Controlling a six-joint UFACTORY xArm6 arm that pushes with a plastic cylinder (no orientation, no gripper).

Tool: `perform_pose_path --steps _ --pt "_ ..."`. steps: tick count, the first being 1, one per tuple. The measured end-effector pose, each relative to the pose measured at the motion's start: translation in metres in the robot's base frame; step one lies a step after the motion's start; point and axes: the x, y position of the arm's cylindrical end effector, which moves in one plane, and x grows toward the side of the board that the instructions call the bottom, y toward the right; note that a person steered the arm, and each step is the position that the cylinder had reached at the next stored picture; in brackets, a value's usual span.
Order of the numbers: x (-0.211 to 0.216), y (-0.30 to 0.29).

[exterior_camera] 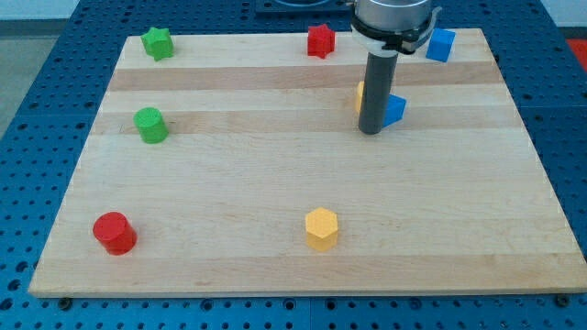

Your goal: Move your arm towards the blue cube

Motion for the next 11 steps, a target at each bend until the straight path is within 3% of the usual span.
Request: perform_pose_path --steps 3,5,6,8,9,11 --pt "-0.001 0.008" --pt "-0.001 -0.052" --pt "-0.018 -0.071" --pt "-0.1 -0.074" --pt "-0.121 -0.064" --pt "-0.122 -0.003"
